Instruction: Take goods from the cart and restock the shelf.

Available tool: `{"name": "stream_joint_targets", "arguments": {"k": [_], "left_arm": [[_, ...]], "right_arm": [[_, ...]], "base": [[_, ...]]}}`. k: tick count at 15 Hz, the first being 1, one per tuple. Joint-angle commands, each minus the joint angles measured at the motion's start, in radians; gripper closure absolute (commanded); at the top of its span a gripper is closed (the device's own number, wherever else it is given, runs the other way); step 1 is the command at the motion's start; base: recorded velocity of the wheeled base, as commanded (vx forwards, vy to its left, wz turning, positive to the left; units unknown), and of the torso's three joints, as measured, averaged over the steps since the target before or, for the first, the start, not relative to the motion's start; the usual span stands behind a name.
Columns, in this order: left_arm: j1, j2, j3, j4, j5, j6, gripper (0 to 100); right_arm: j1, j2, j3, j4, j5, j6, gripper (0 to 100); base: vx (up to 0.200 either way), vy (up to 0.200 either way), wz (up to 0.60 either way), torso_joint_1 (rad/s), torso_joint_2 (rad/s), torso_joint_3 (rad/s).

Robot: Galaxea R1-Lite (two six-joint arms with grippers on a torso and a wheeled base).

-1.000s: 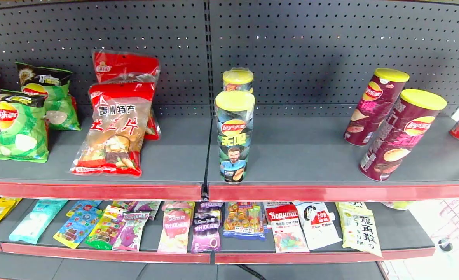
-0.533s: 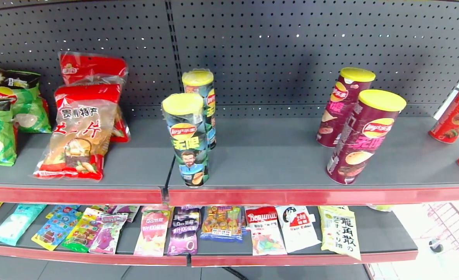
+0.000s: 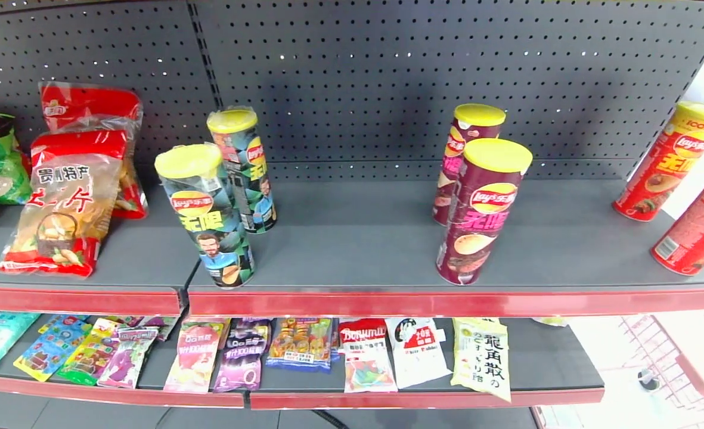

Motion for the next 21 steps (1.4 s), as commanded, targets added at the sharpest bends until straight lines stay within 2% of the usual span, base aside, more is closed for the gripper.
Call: {"name": "stream_joint_targets", "arguments": {"k": [1, 6, 21], "left_arm": [[0.0, 0.001, 0.0, 0.0, 0.0, 0.0, 0], [0.001, 0.001, 0.0, 0.0, -0.001, 0.0, 0], [0.0, 0.001, 0.0, 0.0, 0.0, 0.0, 0]], "right_arm": [[0.0, 0.002, 0.0, 0.0, 0.001, 0.0, 0], [0.0, 0.001, 0.0, 0.0, -0.006, 0.001, 0], [0.0, 0.001, 0.0, 0.0, -0.006, 0.001, 0]], "base": [[0.0, -0.2, 0.0, 0.002, 0.0, -0.002], [0.0, -0.2, 0.0, 0.003, 0.0, 0.002], [0.0, 0.0, -0.04, 0.0, 0.0, 0.0]]}}
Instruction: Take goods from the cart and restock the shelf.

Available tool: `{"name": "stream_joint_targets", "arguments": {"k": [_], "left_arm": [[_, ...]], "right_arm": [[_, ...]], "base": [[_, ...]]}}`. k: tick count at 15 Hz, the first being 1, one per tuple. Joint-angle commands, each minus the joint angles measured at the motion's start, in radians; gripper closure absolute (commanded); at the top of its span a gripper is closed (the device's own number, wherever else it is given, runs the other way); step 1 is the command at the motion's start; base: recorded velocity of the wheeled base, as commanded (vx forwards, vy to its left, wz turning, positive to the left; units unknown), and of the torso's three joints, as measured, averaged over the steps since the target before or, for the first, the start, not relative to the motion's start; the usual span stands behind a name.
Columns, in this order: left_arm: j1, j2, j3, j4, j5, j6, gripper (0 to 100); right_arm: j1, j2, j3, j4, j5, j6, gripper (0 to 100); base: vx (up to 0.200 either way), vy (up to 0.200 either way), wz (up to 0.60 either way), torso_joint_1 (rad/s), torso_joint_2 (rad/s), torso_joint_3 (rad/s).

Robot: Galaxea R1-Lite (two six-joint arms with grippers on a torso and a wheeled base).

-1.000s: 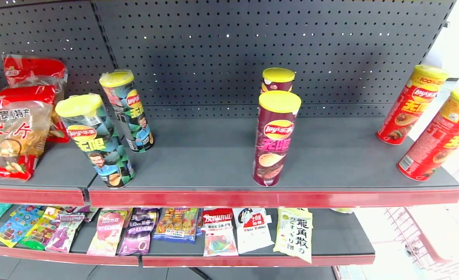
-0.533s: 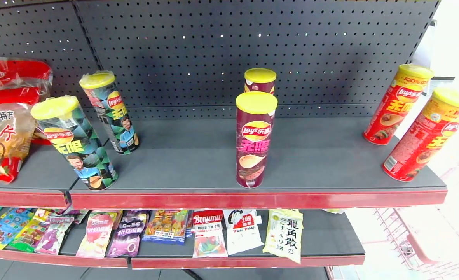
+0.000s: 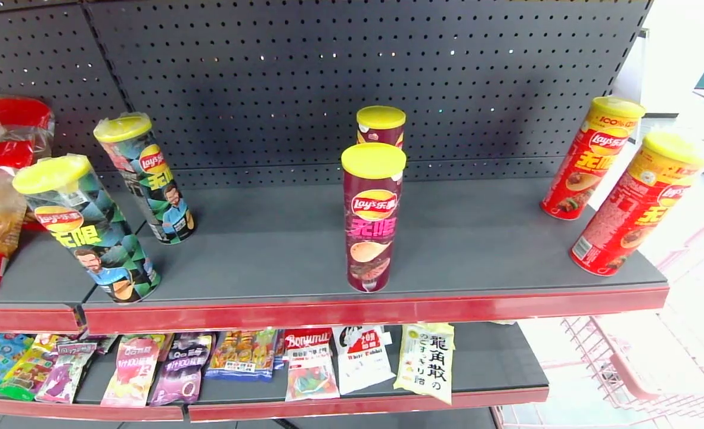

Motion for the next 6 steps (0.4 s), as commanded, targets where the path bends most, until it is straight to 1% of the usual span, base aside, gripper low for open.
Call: {"name": "stream_joint_targets", "arguments": {"k": [1, 6], "left_arm": [[0.0, 0.001, 0.001, 0.0, 0.0, 0.0, 0], [0.0, 0.001, 0.0, -0.001, 0.0, 0.0, 0]], "right_arm": [[0.0, 0.001, 0.0, 0.0, 0.0, 0.0, 0], [0.0, 0.001, 0.0, 0.0, -0.003, -0.003, 0]], "base": [[0.0, 0.0, 0.0, 0.0, 0.0, 0.0], [0.0, 0.0, 0.0, 0.0, 0.0, 0.0]]}}
